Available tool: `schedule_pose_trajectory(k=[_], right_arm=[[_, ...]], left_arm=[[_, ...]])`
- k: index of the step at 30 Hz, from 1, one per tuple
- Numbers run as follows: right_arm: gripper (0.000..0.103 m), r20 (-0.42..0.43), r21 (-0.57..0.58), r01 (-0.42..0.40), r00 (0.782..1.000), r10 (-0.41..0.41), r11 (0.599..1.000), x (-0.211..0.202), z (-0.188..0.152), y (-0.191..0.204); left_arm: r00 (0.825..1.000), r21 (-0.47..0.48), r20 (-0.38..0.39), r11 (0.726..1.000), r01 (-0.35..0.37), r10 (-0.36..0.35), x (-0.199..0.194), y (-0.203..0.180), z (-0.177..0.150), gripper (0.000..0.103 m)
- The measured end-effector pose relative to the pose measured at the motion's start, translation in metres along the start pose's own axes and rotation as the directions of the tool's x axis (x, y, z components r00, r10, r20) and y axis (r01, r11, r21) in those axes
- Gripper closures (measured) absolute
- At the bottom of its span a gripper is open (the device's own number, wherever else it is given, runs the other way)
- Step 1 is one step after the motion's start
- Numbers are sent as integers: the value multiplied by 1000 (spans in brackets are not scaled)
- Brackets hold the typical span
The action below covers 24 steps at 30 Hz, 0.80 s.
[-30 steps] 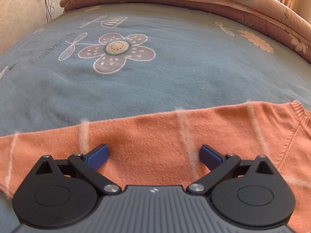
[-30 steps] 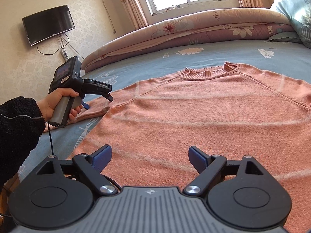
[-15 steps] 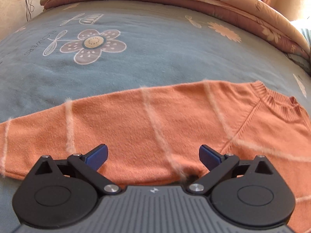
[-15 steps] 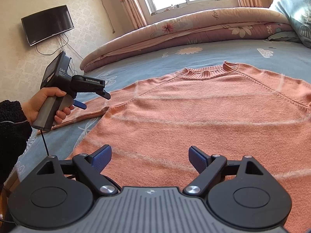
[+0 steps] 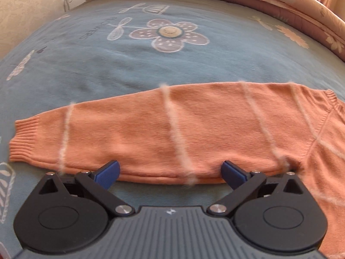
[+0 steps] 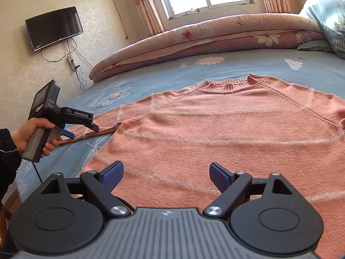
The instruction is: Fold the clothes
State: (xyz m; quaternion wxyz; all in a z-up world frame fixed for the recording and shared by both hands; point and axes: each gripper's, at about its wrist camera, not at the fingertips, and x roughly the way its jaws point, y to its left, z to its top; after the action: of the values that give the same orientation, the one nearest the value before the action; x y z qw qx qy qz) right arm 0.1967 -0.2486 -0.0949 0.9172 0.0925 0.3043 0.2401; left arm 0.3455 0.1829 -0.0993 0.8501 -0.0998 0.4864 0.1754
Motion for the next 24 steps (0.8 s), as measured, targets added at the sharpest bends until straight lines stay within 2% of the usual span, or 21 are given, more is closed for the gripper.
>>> schedule_pose_trajectory(k=[2,5,10,12,16,18,20,23,24], right_arm=[[13,2,-1,0,1000,0,1000,0,0,1],[13,0,-4,-4,1000,4,1000,1,-1,2],[13,-17,-18,10,1000,-10,1000,7,-3,4],[13,-25,-19,16,1000,-16,1000,10,-4,3],[13,-37,-23,27,999,-28,999,14,-6,2],[13,-40,-25,32,999,-33,999,15,-7,1],[13,-41,-19,27,999,-27,999,15,-7,0],[13,-34,-16,20,999,-20,1000,13,-6,1],[13,-32,-17,18,999,-19,1000,12,-6,1]], left_arm=[[1000,-86,5,996,20,-20,-5,21,7,3],[997,-145,42,987,64,-58,-8,33,16,3],[997,-48,-2,996,72,-72,15,13,13,3],[997,-24,37,998,62,-61,18,18,9,3],[997,-65,70,998,14,-9,24,56,6,3],[997,-125,60,991,-49,57,24,80,10,3],[993,-197,44,975,-98,109,24,106,14,3],[988,-310,41,942,-126,146,15,137,22,4],[990,-328,53,939,-106,130,10,140,24,4]])
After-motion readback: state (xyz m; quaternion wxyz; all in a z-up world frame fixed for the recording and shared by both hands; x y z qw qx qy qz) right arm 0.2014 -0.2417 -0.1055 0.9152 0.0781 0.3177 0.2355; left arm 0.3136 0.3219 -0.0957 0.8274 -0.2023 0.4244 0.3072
